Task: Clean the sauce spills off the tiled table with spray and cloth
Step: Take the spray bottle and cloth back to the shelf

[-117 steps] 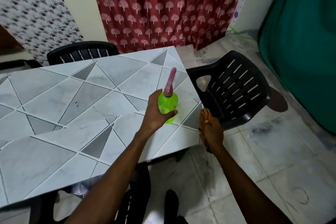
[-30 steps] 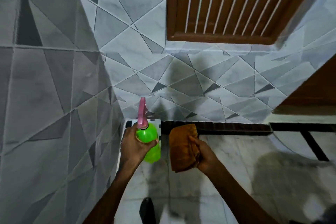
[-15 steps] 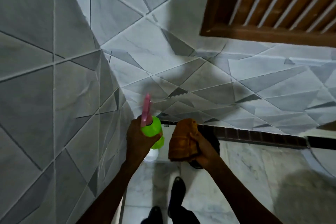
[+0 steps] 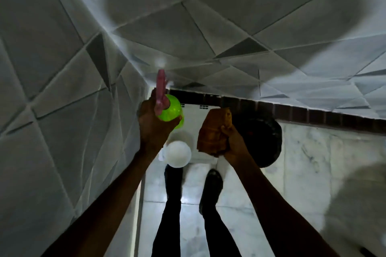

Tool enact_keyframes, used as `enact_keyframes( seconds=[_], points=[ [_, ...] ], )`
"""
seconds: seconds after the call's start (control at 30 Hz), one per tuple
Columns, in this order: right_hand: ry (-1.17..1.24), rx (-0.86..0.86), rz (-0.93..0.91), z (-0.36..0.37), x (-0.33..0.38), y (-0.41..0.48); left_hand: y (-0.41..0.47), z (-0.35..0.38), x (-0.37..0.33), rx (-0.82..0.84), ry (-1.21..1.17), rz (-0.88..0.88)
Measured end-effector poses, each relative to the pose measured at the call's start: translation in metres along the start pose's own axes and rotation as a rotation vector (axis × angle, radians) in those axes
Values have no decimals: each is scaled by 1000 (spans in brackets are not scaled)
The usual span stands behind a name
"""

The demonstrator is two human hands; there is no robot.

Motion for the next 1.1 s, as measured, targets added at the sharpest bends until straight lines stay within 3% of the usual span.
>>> enact_keyframes(
  seconds=[0.3,0.77,1.0,1.1],
  points=[
    [-97,-108,98,-5,-58,107,45,59,95,116,35,-16],
    [-145,-37,73,1,-66,145,39,76,92,175,50,76],
    [-678,-174,-151,-25,-37,159,36,77,96,142,48,59],
    [-759,-191,-167,-31,-33,161,35,78,96,141,21,70]
  ],
)
Point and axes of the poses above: each hand's wrist, its own y-axis towards the middle knuckle, its own z-axis out of the palm, x = y × z, the point moved 10 cm from there along y, towards the middle knuckle, and after that the axes turned 7 degrees about -z, right-handed, at the moved point
